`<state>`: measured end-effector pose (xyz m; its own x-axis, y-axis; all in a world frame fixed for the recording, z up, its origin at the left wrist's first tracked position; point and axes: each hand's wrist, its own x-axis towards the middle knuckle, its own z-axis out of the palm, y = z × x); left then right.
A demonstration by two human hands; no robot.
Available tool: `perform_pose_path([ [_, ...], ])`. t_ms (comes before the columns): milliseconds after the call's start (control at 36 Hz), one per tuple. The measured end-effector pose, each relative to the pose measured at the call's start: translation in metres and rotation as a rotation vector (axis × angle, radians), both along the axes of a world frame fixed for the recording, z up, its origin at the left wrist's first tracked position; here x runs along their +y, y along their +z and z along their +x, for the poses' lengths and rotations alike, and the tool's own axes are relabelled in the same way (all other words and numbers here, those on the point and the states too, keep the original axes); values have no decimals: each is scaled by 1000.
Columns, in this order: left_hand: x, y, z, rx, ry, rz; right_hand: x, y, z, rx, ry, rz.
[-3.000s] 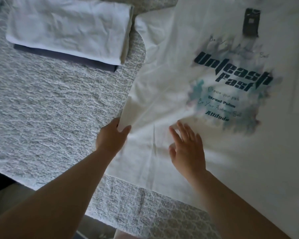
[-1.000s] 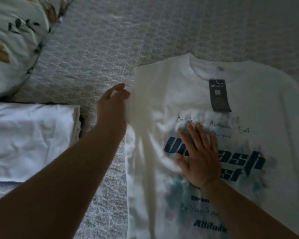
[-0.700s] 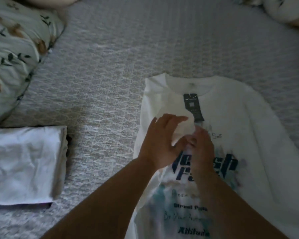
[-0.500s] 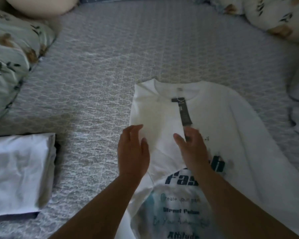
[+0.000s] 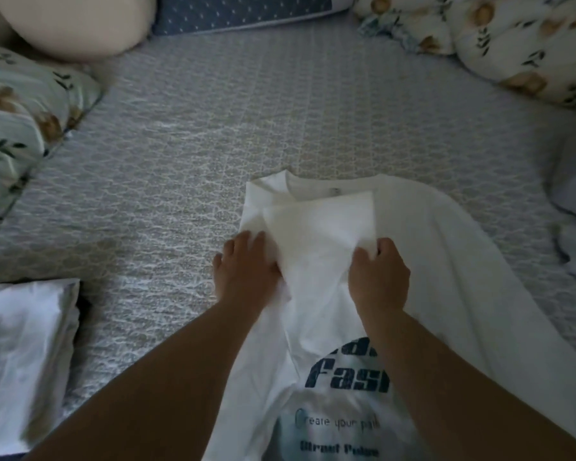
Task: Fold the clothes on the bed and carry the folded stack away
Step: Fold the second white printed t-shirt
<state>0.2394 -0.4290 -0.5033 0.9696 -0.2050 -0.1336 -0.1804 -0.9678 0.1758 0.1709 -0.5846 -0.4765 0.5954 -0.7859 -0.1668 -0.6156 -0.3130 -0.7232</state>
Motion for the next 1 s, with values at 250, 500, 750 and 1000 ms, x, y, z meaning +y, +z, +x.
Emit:
perform_pose_path([
  [250,-9,11,17,65,400,-119,-18,-16,-31,184,81,90],
  [500,13,13,28,-92,735,-560,-11,0,-11,-53,211,-162],
  [750,13,-9,11,-261,79,-137,-11,-8,-13,187,209,35],
  [1000,-1,-31,27,33,-217,74,-10,0,-21,262,291,28],
])
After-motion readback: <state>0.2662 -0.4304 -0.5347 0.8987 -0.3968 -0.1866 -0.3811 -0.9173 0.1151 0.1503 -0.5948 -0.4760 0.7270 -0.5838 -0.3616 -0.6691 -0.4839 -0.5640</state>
